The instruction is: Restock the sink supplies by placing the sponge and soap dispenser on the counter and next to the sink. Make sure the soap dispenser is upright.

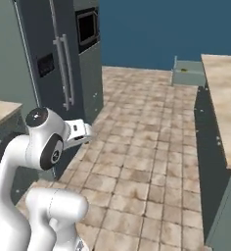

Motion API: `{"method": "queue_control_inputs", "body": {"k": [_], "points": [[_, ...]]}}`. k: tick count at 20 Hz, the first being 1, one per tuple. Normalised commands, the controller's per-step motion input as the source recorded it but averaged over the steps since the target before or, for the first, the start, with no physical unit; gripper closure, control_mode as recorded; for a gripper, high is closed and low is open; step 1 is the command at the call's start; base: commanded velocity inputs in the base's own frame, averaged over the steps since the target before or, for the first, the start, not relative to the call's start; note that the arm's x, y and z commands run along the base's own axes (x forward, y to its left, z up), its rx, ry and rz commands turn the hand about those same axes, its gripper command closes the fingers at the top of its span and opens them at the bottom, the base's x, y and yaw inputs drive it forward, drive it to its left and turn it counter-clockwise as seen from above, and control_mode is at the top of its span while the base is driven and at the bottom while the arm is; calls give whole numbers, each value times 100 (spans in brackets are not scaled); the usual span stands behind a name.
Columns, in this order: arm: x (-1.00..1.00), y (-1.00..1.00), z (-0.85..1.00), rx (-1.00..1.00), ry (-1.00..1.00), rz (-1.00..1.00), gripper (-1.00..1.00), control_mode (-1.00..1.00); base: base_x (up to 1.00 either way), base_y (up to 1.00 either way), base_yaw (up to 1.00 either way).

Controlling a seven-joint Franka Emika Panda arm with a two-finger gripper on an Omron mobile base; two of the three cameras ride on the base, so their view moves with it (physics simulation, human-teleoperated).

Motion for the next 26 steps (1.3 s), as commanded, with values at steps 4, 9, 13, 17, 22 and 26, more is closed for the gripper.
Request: {"method": "queue_control_inputs", "body": {"k": [4,9,13,17,22,26], "points": [[0,0,0,0,0,0,-100,100,100,0,-51],[0,0,0,0,0,0,-100,100,100,0,-40],[0,0,0,0,0,0,-100,100,98,35,-32],[0,0,0,0,0,0,-100,100,93,52,-27],[0,0,0,0,0,0,-100,100,99,36,-20],[0,0,0,0,0,0,-100,100,89,58,-17]]}}
